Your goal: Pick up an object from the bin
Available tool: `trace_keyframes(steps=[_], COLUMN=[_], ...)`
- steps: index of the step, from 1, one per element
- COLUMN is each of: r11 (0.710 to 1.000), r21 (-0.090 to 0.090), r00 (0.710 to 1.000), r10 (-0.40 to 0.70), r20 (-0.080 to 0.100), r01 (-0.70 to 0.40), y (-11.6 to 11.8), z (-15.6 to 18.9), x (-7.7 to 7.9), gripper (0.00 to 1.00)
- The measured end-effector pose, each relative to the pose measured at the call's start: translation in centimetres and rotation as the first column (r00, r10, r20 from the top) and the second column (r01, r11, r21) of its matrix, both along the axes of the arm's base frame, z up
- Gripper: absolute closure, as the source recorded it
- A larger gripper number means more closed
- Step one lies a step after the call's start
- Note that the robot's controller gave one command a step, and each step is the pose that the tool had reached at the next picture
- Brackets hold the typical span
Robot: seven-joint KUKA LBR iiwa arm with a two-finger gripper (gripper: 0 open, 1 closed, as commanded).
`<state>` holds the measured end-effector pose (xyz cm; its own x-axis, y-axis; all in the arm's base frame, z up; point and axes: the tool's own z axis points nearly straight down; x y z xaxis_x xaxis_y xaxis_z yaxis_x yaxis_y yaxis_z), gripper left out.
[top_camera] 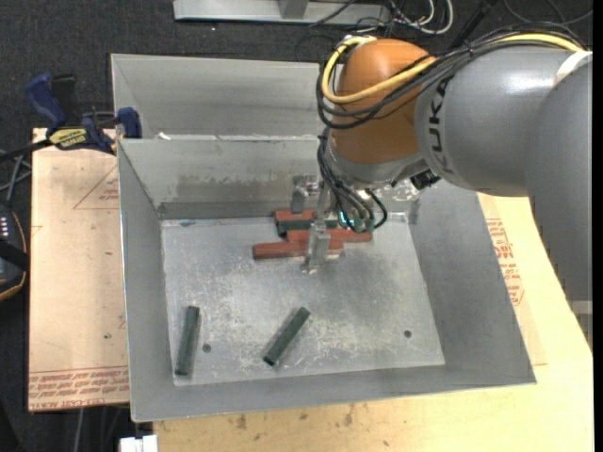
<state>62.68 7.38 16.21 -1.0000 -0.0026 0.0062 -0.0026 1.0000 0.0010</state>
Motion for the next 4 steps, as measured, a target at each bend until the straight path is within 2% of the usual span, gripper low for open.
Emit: trace_keyframes(steps=[1,2,3,4], r11=[1.0,1.0,1.0,1.0], r21=[0.0,0.001,0.001,0.001], r00=[1.0,1.0,1.0,1.0], r10=[-0.001,0.0,0.0,-0.02], r20=[0.008,0.009,0.009,0.003], r01=[0.001,0.0,0.0,0.02], y=[0.0,-1.0,-1.0,-1.4], z=[0.5,-8.9,-8.9,-4.5], x=[0.2,-0.4,-0.4,0.8], gripper=[0.0,1.0,1.0,1.0])
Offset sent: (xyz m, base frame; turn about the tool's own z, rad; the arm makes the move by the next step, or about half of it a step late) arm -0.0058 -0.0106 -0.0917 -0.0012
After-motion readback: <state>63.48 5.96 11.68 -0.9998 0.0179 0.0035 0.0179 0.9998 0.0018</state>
